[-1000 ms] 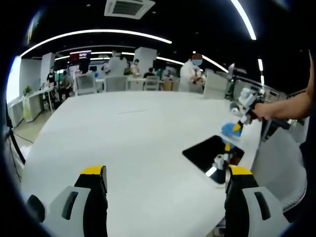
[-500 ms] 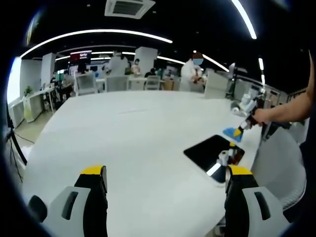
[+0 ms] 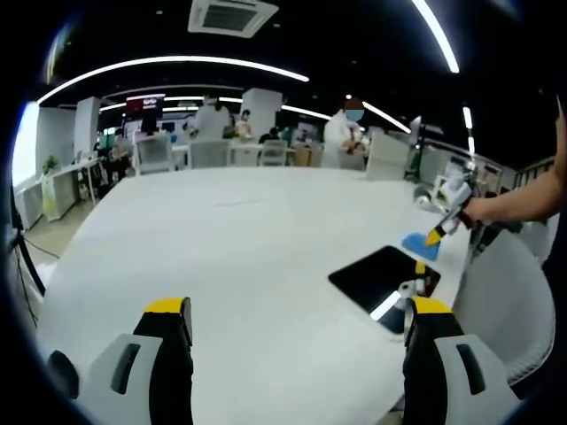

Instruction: Wipe the mirror surface with the cleaning cloth until all visible marks leave the cleaned area.

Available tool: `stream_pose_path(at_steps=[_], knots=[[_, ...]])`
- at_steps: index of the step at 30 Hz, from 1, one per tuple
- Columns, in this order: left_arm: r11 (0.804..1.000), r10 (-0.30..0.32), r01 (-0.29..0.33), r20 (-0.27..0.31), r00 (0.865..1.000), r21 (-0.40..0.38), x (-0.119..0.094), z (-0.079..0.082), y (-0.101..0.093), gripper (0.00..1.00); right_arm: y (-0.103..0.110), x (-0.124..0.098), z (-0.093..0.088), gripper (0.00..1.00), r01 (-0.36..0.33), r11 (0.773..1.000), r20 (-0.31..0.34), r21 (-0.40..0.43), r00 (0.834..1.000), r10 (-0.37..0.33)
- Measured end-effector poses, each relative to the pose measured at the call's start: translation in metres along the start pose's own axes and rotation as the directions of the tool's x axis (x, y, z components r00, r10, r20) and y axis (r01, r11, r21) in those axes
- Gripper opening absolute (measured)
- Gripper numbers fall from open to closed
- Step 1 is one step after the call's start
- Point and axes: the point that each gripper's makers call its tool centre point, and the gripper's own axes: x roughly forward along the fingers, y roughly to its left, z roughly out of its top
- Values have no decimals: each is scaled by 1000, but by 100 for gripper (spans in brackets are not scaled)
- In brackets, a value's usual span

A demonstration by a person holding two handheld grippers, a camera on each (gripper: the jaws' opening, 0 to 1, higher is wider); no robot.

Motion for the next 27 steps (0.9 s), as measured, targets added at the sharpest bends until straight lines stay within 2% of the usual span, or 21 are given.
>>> stream_pose_path(at_steps=[2, 3, 6, 10, 13, 14, 16, 18, 19, 20, 21, 22, 26, 27], knots=[[1000, 7, -7, -3, 1000, -3, -1, -2, -3, 100, -2, -10, 3, 28, -18, 1000, 34, 23, 999, 17], [1000, 9, -9, -1, 1000, -5, -2, -2, -4, 100, -4, -12, 5, 36, -28, 999, 55, 25, 998, 27], [1000, 14, -14, -3, 1000, -8, -3, -4, -8, 100, -11, -21, 13, 57, -23, 997, 143, -75, 989, 34], [1000, 18, -18, -7, 1000, -7, -6, -5, -12, 100, -12, -31, 14, 72, -34, 994, 199, -100, 979, 54], [1000, 17, -17, -11, 1000, -2, -8, -7, -13, 100, -10, -41, 13, 79, -43, 988, 244, -147, 967, 78], [1000, 19, -19, -11, 1000, -5, -9, -7, -13, 100, -6, -44, 14, 81, -58, 983, 266, -175, 958, 104], [1000, 18, -18, -13, 1000, -7, -10, -9, -13, 100, -7, -50, 9, 88, -45, 982, 270, -182, 958, 94], [1000, 16, -16, -14, 1000, -7, -11, -10, -13, 100, 4, -60, 10, 90, -78, 965, 330, -250, 930, 161], [1000, 15, -15, -14, 1000, -8, -11, -9, -13, 100, 2, -64, 7, 92, -57, 963, 342, -264, 928, 149], [1000, 15, -15, -12, 1000, -8, -12, -9, -13, 100, 1, -68, 3, 95, -34, 953, 365, -302, 919, 149], [1000, 14, -14, -10, 1000, -8, -12, -8, -13, 100, 5, -72, 0, 97, -50, 950, 379, -309, 910, 171], [1000, 13, -13, -9, 1000, -8, -12, -7, -14, 100, 2, -77, -3, 99, -32, 956, 406, -292, 901, 154], [999, 16, -15, -27, 1000, 38, -12, -7, -16, 100, -6, -85, -19, 100, -29, 969, 415, -245, 900, 131], [1000, 11, -10, -31, 999, 29, -11, -8, -16, 100, -10, -88, -21, 100, -18, 973, 424, -231, 898, 117]])
